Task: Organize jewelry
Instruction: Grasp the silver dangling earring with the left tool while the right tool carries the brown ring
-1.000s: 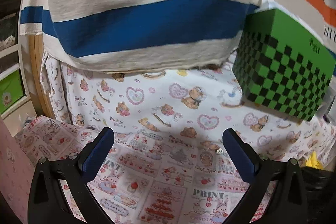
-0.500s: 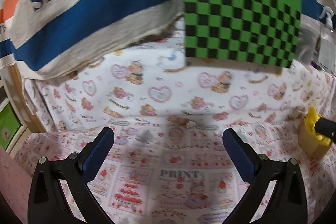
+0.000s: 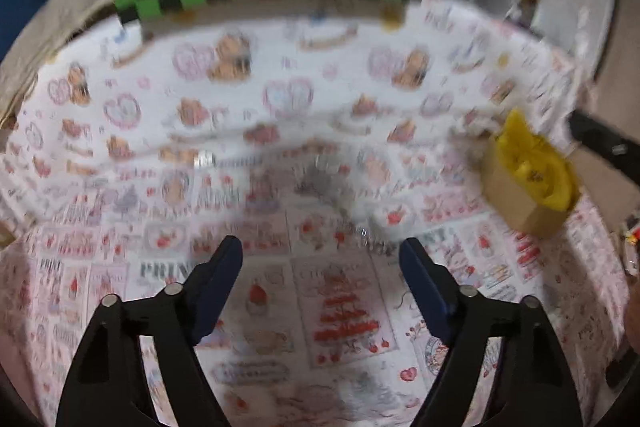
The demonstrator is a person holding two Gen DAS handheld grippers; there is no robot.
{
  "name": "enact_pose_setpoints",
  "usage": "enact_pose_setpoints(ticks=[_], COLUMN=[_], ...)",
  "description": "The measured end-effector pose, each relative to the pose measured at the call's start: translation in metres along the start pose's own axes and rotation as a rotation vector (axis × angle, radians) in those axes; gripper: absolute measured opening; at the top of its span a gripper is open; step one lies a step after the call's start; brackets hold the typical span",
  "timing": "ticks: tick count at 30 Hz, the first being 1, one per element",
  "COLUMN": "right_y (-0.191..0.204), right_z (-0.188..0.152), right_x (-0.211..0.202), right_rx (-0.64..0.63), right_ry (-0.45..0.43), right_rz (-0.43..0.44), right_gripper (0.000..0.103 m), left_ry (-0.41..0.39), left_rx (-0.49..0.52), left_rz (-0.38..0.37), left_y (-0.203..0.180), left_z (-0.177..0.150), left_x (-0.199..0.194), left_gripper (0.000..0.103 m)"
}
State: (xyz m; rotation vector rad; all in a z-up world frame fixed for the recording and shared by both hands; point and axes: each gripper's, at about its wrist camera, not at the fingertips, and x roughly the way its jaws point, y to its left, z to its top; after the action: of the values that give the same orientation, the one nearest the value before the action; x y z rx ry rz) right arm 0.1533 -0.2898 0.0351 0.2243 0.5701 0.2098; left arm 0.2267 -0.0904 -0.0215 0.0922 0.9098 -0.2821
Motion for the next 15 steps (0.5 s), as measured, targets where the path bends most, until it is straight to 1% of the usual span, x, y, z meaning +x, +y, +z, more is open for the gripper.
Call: enact_pose_setpoints(ticks=[1,3,4,6,7,10,13,15], right_y=[-0.001,-0.003,-0.005,-0.01,-0.011,-0.017,-0.023,-0.028], right_z=[0.0,0.001,0.001,0.003,0.004,0.005,0.006,0.007], right_x=[-0.001,-0.002,-0.001,-0.002,-0.002,-0.005,-0.009,-0.01], right_rx=[-0.004,-0.009,-0.005,0.009,0.014,0.028,0.061,0.098], right_ry=[-0.003,-0.012,-0.013,-0.016,-0.018,-0.025,-0.035,-0.034], right_rz=[-0.009,-0.029,-0.034,-0.034,-0.033,-0.038,-0.029,0.001], right_gripper=[0.022,0.022,0.022,0.022,0.022,0.022,0.022,0.022], left_ry=[0.019,0.02,0.03,0.047,0.051,0.085,0.116,0.132], left_rx=[-0.006,0.005,0.013,0.024,0.024,0.019,0.051,0.071], left_rz=[-0.008,-0.058,-0.054,-0.009,-0.002,-0.024,0.003,0.012], left_y=[-0.005,-0.012,-0.016,-0.023,-0.026,-0.031,-0.04,-0.046], left_z=[0.002,0.006,0.009,0.014,0.017,0.02,0.018,0.013], left_x=[0.002,0.004,0.006,0.012,0.014,0.024,0.036,0.044], left_gripper=[0.069,0.067,0.067,0.064,0.063,0.061,0.061,0.056])
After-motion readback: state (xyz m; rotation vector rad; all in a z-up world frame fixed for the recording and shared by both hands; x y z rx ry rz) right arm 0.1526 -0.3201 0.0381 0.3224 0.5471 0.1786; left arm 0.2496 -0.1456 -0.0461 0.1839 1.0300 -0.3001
